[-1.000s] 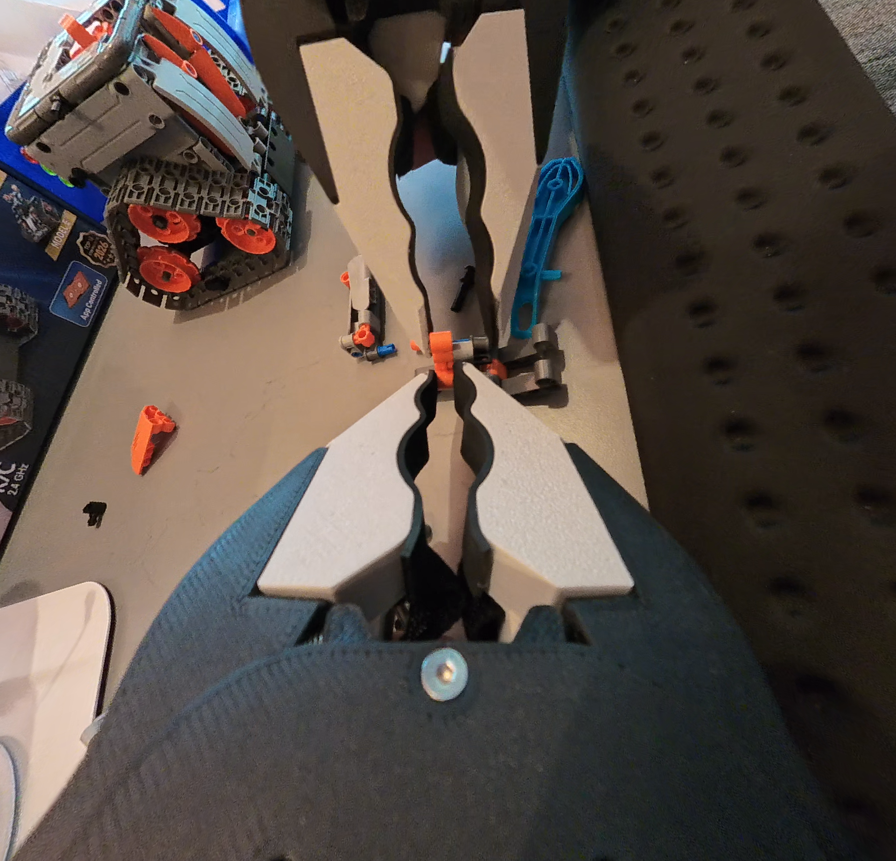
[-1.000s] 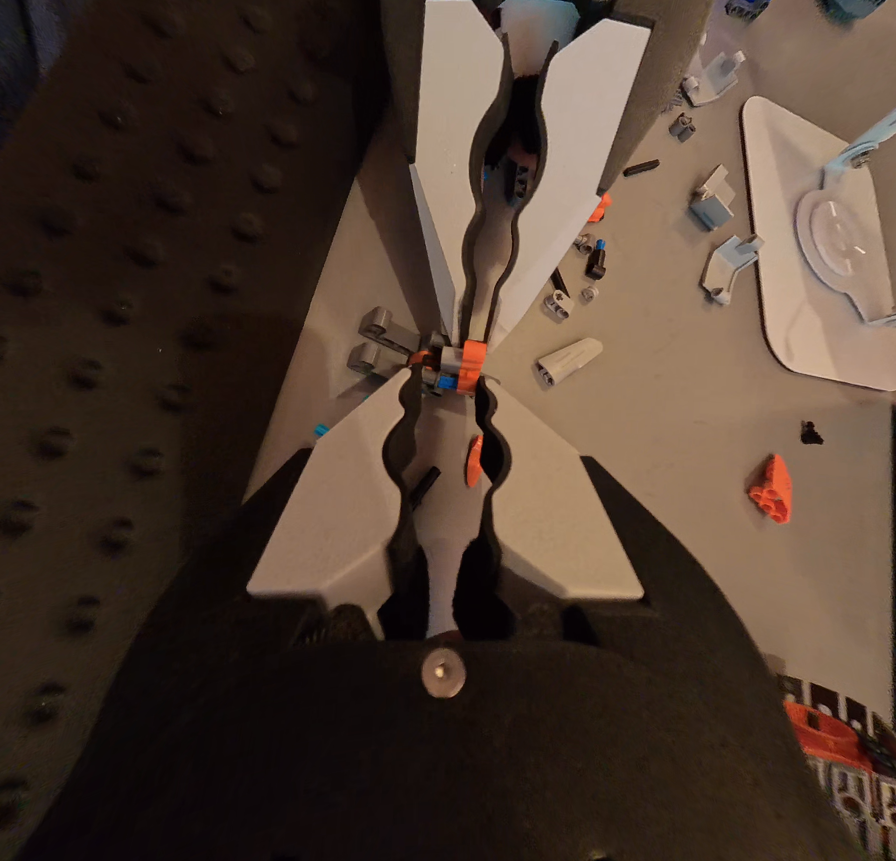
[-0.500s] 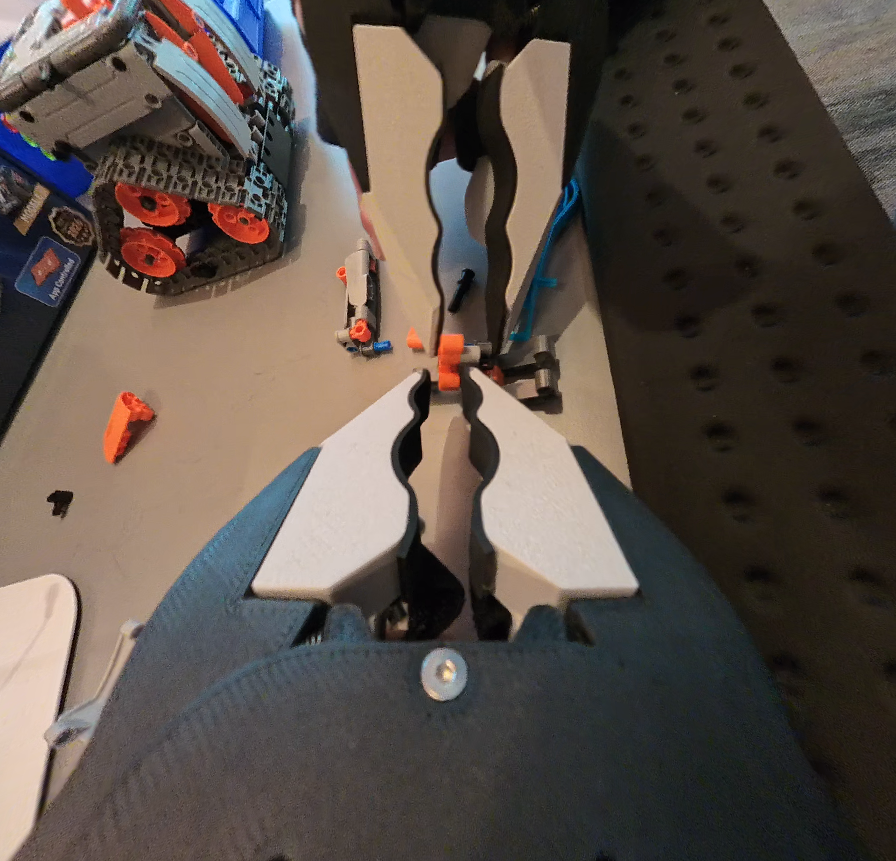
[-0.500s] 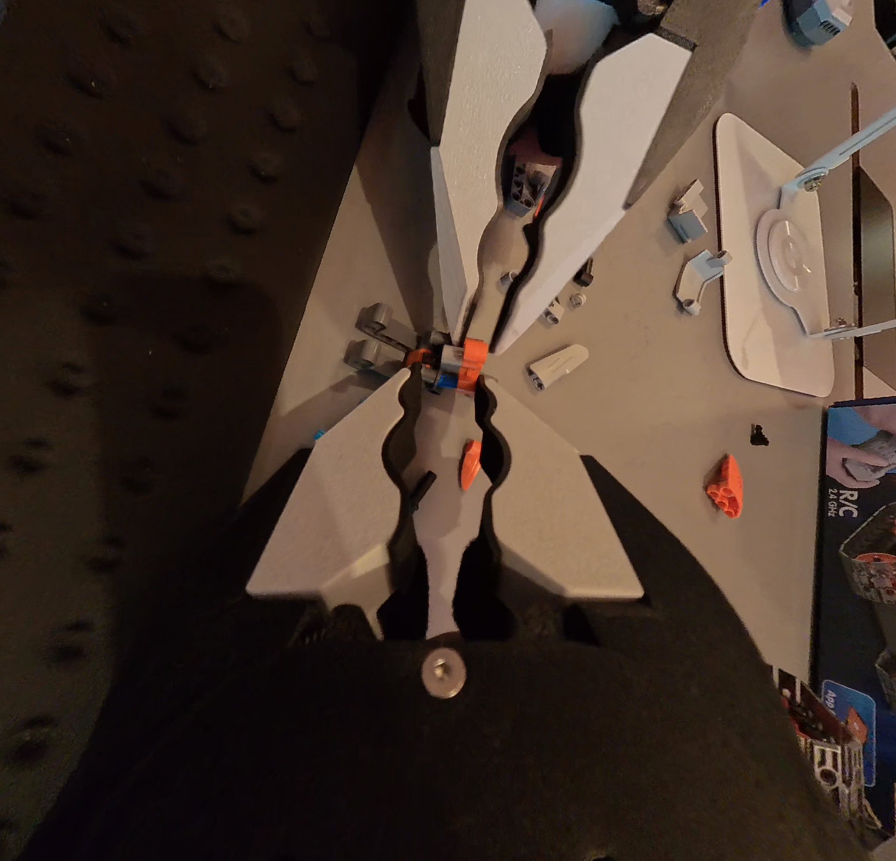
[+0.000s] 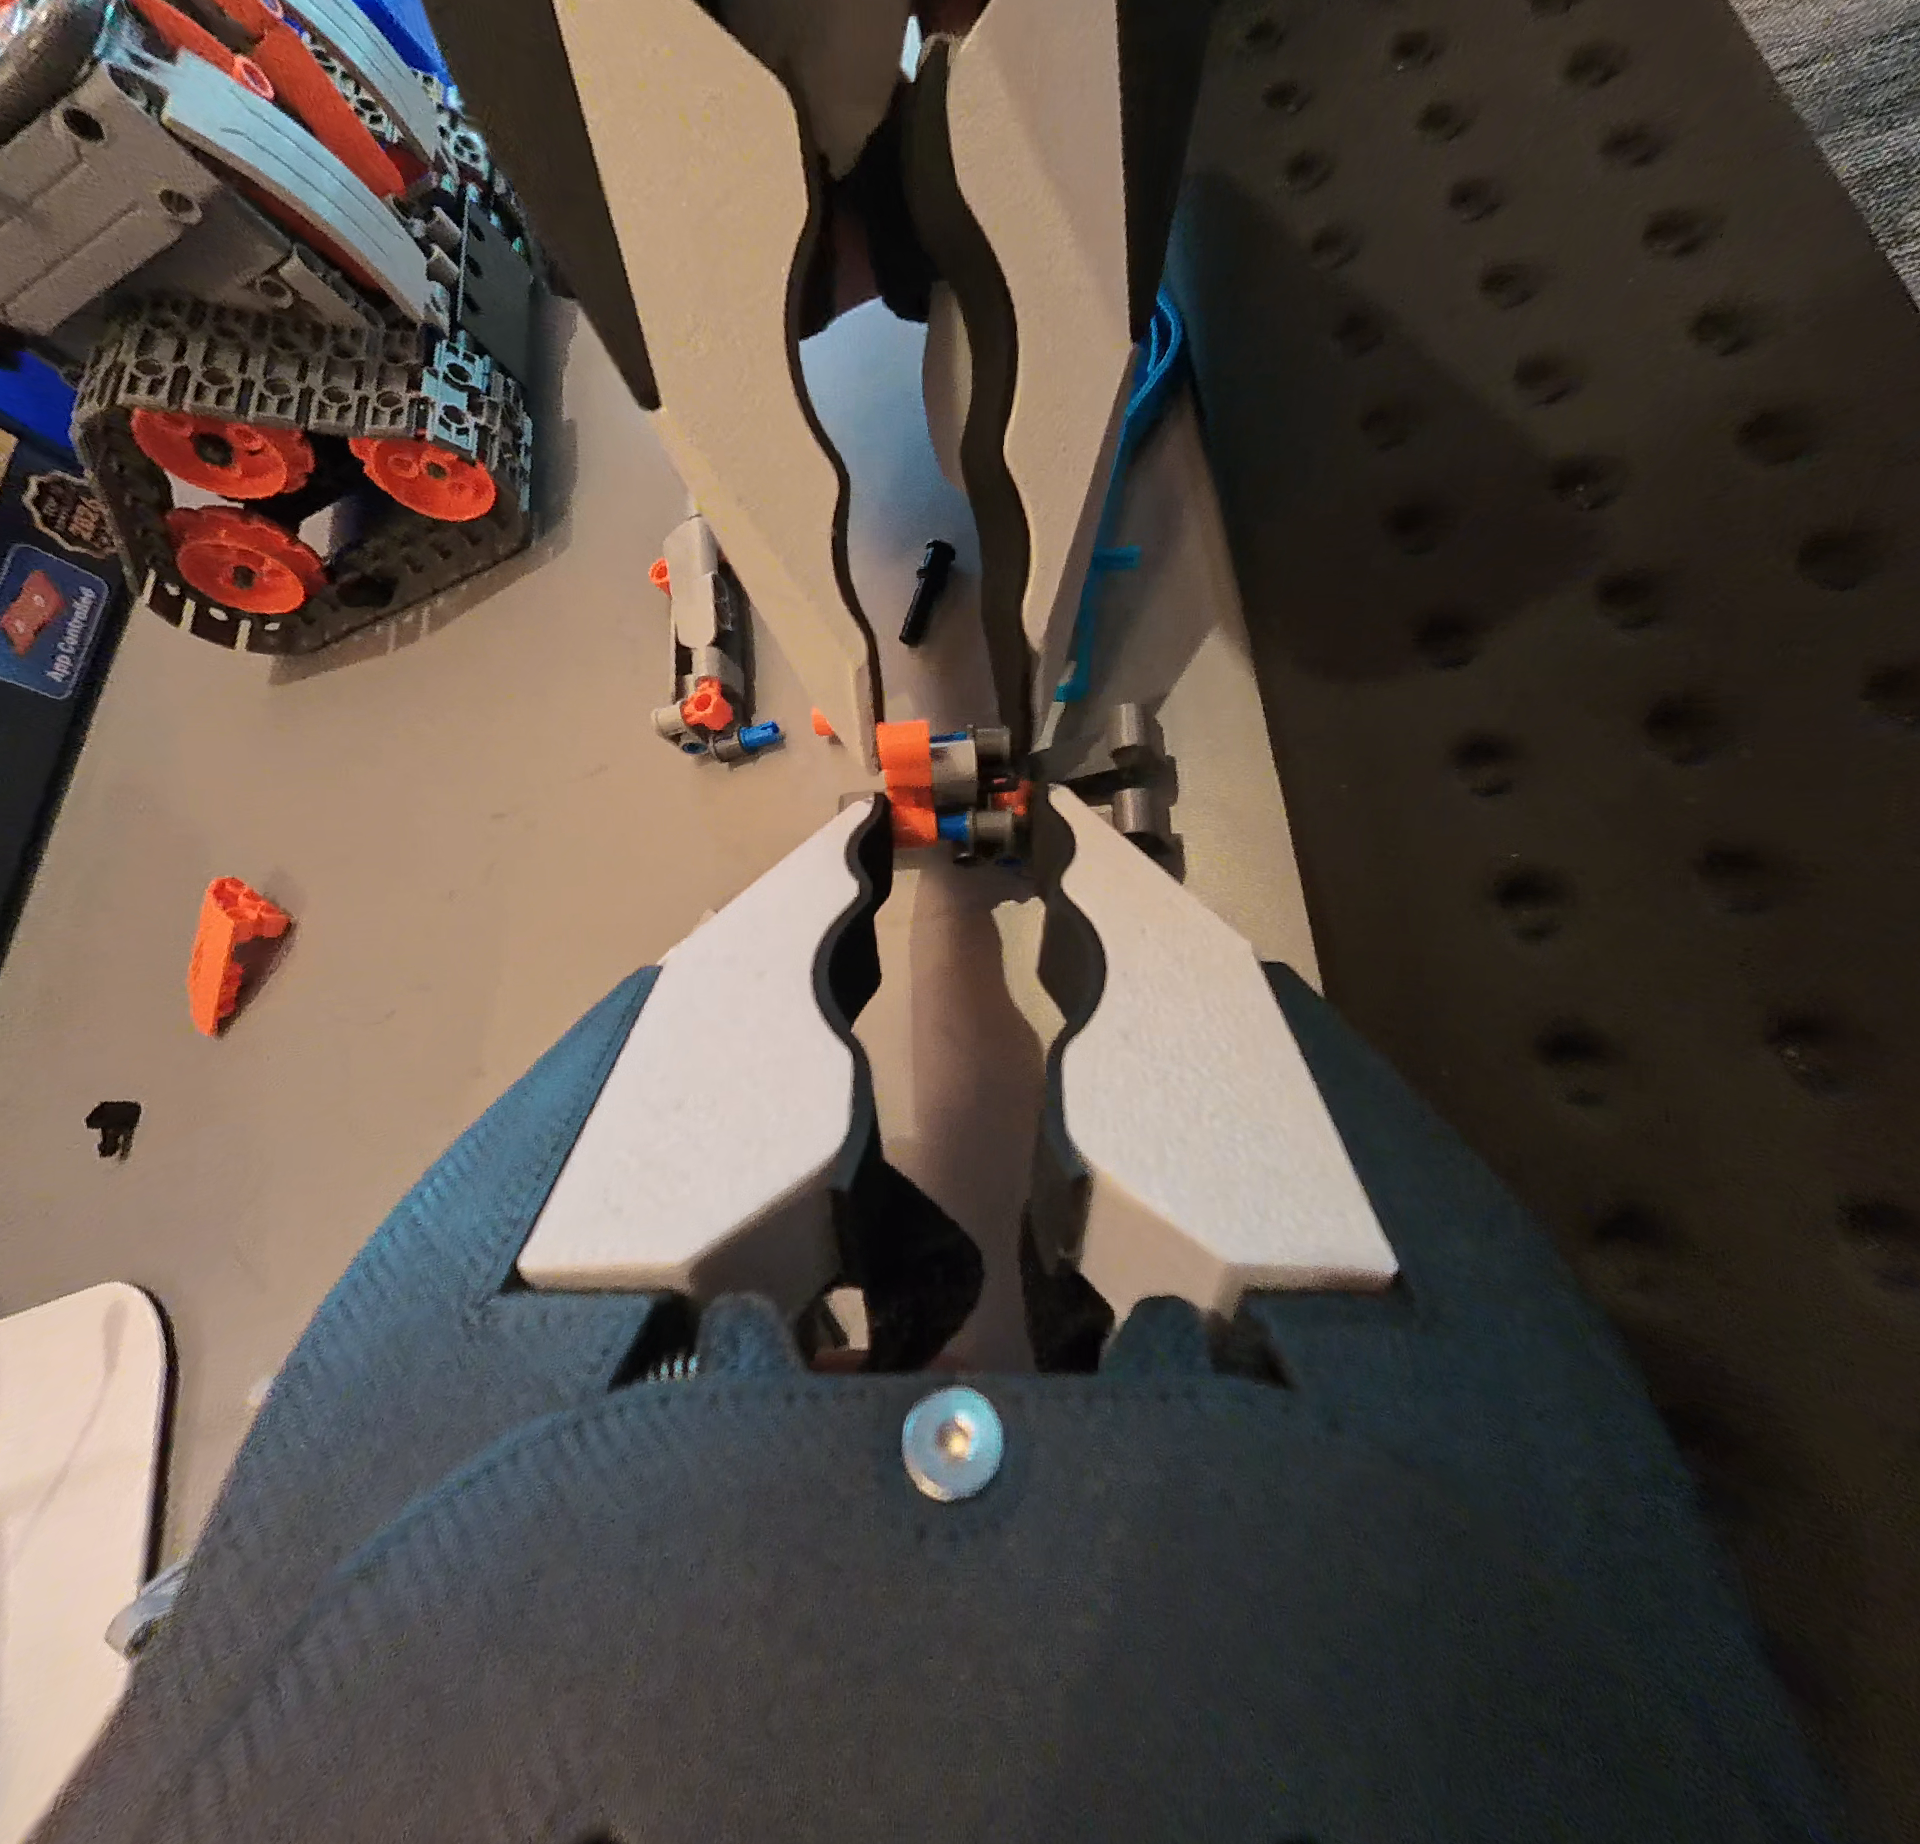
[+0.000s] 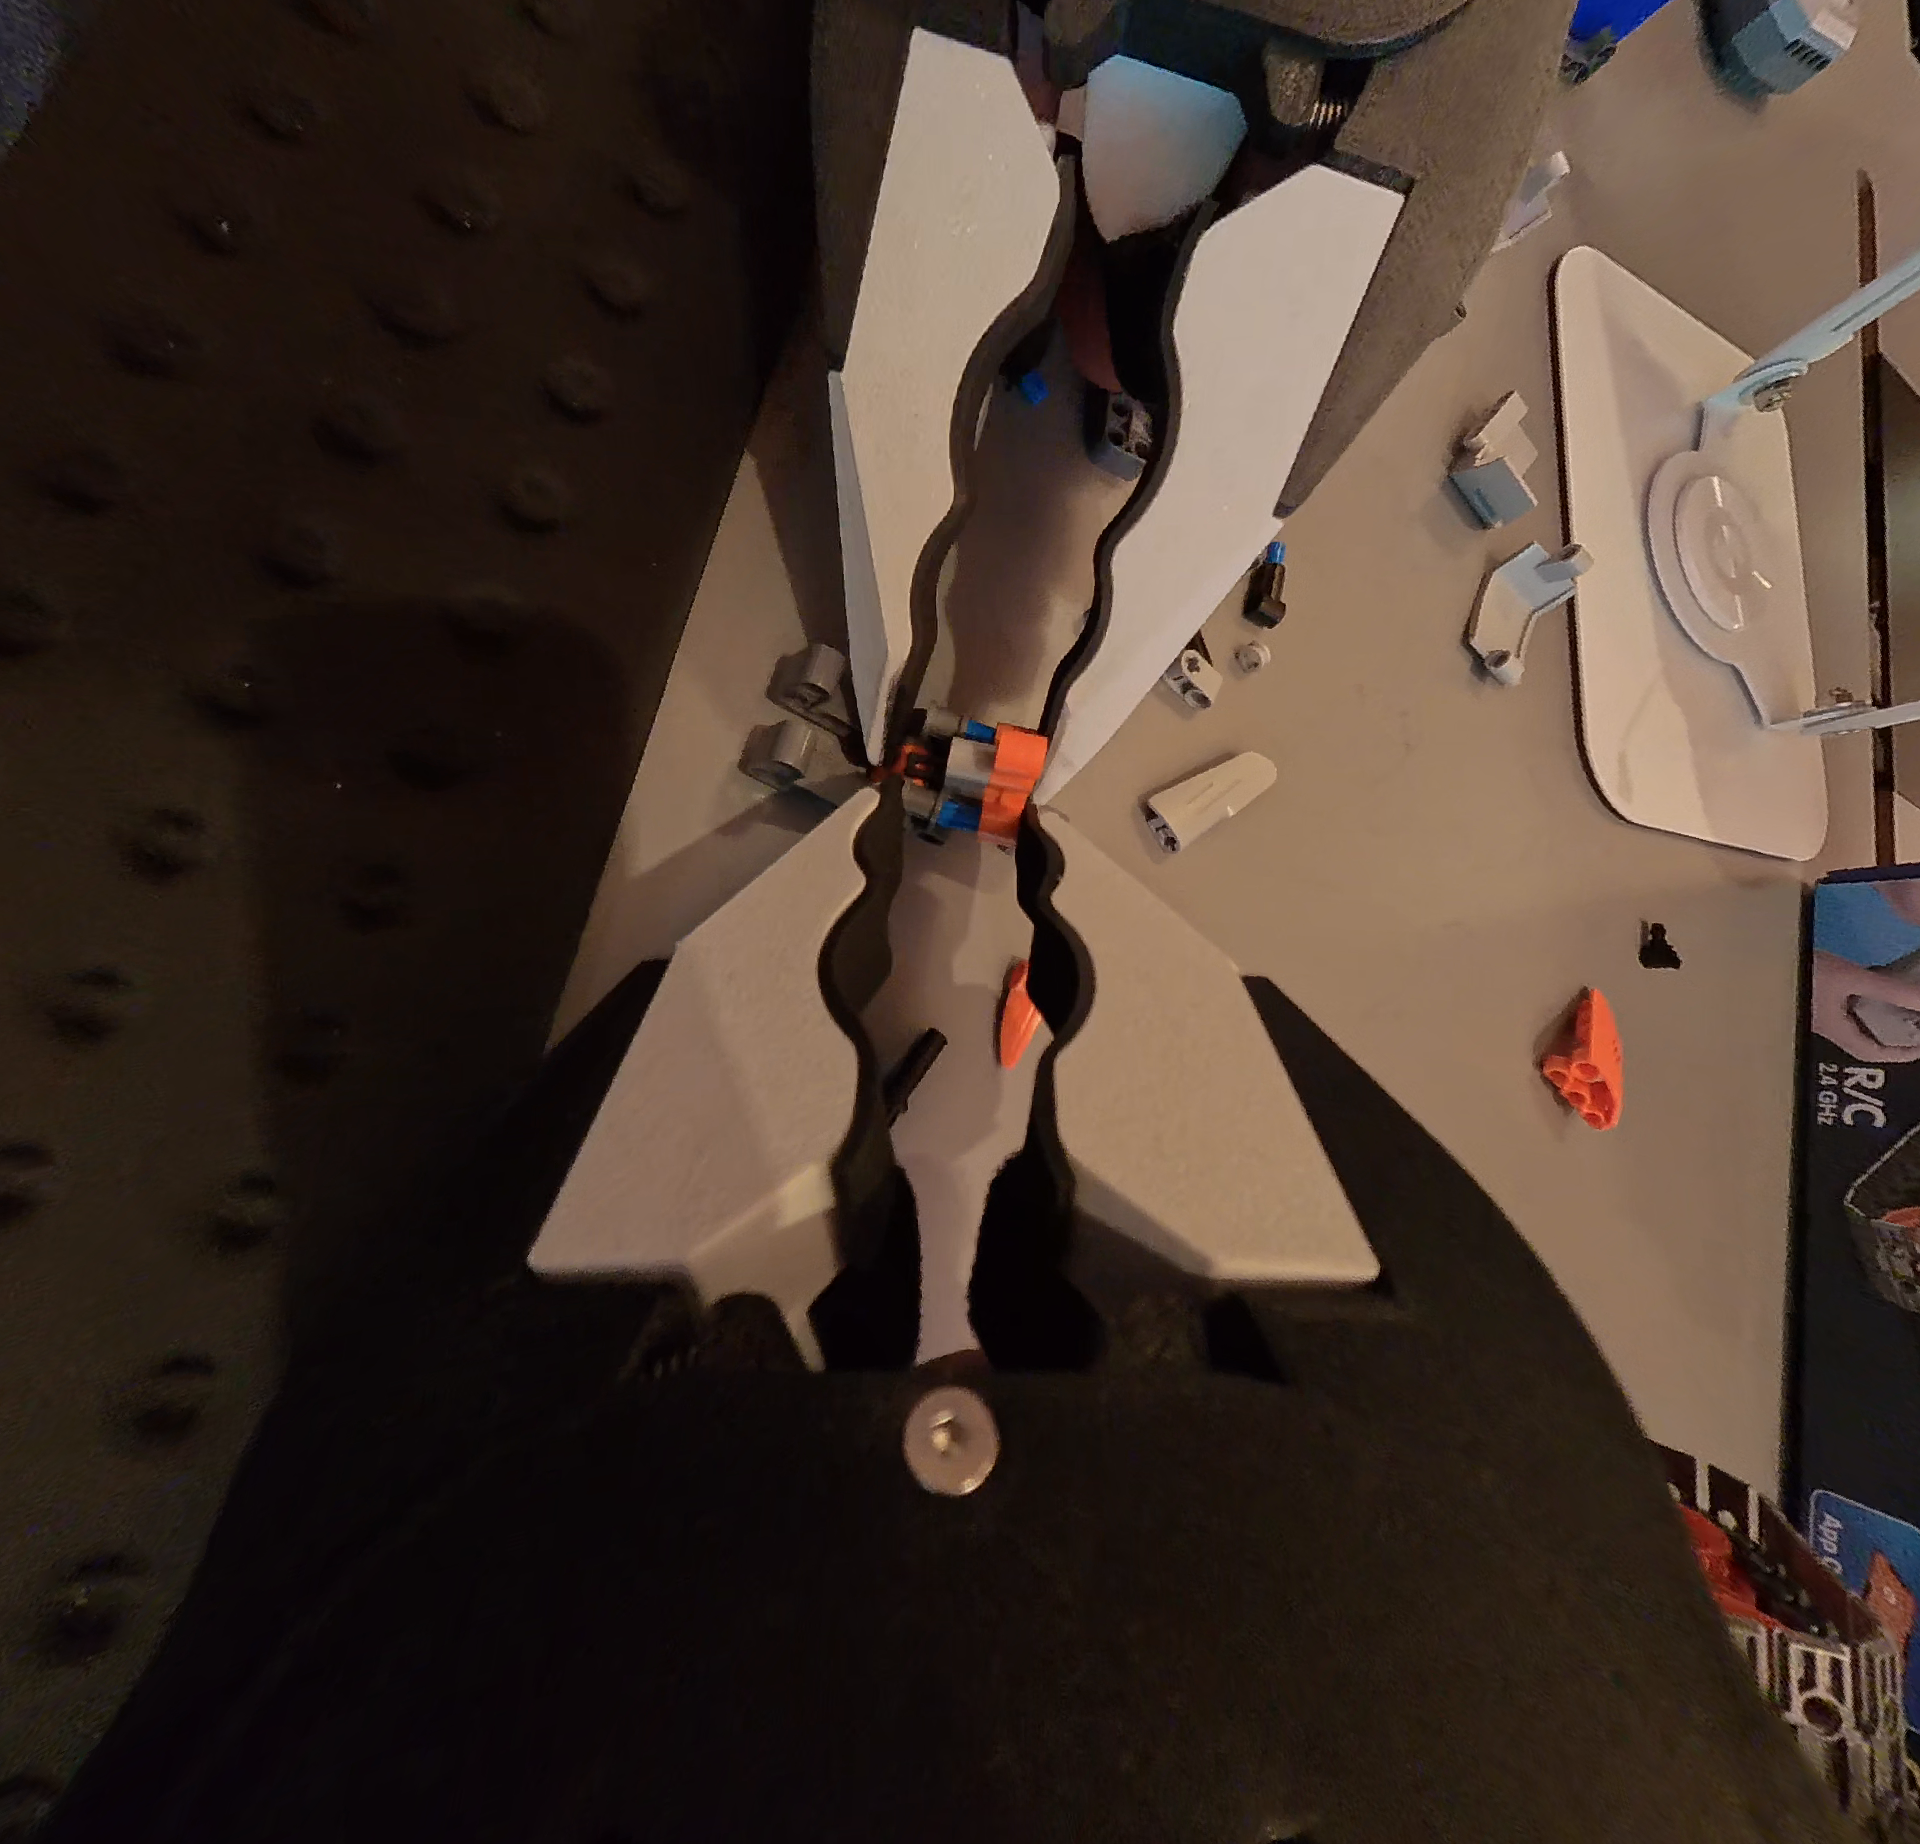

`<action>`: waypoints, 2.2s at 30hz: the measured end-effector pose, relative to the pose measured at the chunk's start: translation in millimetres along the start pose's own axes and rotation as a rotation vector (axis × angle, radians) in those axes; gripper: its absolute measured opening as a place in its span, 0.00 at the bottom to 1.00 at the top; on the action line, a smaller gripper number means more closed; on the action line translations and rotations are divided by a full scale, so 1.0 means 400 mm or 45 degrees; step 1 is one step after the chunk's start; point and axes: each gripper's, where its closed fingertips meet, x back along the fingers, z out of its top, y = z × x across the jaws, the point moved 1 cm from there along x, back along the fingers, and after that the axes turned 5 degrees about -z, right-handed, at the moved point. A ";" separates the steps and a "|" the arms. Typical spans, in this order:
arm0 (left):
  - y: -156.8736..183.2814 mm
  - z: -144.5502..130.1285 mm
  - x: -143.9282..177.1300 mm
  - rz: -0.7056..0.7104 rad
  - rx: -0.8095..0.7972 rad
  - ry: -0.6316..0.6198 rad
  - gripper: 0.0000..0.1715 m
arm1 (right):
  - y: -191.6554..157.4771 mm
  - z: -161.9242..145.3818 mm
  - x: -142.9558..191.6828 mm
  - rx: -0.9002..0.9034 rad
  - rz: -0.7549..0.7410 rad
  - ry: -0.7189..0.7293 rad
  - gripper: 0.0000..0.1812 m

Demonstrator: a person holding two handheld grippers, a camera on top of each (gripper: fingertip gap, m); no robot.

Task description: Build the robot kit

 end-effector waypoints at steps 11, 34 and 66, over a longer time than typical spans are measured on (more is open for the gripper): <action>0.004 0.003 -0.003 -0.021 -0.017 0.003 0.13 | -0.006 0.004 0.005 -0.108 0.073 0.040 0.11; 0.027 0.011 -0.005 -0.166 -0.012 0.033 0.14 | -0.015 -0.004 0.021 -0.131 0.239 0.154 0.04; 0.032 0.016 -0.010 -0.104 -0.009 0.028 0.16 | -0.024 0.008 0.017 -0.154 0.142 -0.050 0.03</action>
